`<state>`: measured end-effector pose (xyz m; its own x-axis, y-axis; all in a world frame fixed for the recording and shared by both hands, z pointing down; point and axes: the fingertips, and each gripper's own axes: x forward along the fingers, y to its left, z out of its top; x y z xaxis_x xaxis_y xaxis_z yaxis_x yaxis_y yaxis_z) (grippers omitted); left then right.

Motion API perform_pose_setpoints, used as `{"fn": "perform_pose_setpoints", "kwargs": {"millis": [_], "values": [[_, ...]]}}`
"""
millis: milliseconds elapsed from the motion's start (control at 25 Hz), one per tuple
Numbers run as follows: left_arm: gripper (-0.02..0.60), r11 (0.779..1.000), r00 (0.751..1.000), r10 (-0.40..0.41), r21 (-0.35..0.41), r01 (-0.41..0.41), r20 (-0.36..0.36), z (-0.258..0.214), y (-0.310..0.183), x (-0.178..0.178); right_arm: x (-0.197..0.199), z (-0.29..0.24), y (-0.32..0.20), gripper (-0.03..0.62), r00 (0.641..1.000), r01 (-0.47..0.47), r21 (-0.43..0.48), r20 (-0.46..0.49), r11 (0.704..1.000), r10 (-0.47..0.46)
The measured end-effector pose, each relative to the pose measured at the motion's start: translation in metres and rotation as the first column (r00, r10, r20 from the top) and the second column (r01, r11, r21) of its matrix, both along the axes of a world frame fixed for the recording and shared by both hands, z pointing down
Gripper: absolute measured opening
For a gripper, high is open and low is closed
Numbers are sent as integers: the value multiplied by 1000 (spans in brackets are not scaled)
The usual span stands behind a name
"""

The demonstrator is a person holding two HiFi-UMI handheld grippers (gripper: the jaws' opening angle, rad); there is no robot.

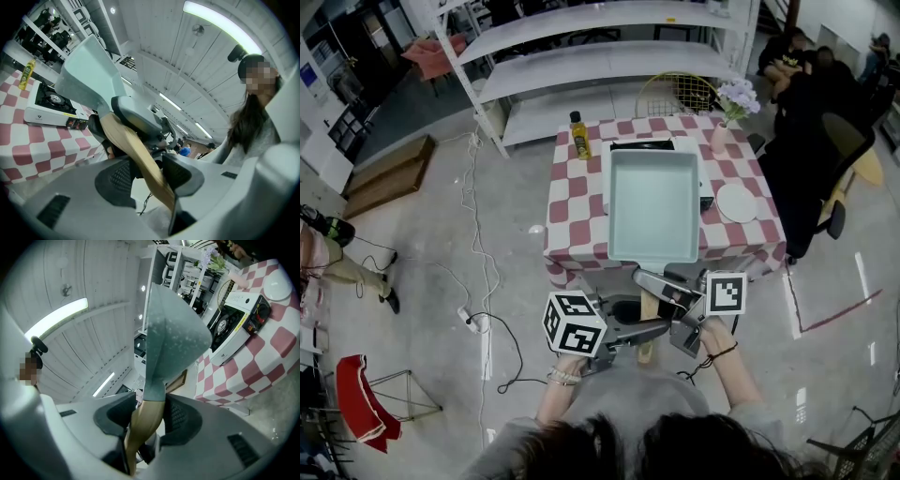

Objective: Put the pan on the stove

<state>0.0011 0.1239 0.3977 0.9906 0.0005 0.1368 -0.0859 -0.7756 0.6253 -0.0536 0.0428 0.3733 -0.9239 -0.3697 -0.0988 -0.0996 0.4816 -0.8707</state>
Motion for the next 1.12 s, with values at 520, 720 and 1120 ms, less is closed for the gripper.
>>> {"fn": "perform_pose_setpoints", "kwargs": {"millis": [520, 720, 1120], "values": [[189, 999, 999, 49, -10, -49, -8, -1, -44, -7, -3, 0, -46, 178, 999, -51, -9, -1, 999, 51], [189, 998, 998, 66, -15, -66, -4, 4, -58, -12, -7, 3, -62, 178, 998, -68, -5, 7, 998, 68], [189, 995, 996, 94, -28, -95, -7, 10, -79, -20, -11, 13, -85, 178, 995, -101, -27, -6, 995, 100]]}}
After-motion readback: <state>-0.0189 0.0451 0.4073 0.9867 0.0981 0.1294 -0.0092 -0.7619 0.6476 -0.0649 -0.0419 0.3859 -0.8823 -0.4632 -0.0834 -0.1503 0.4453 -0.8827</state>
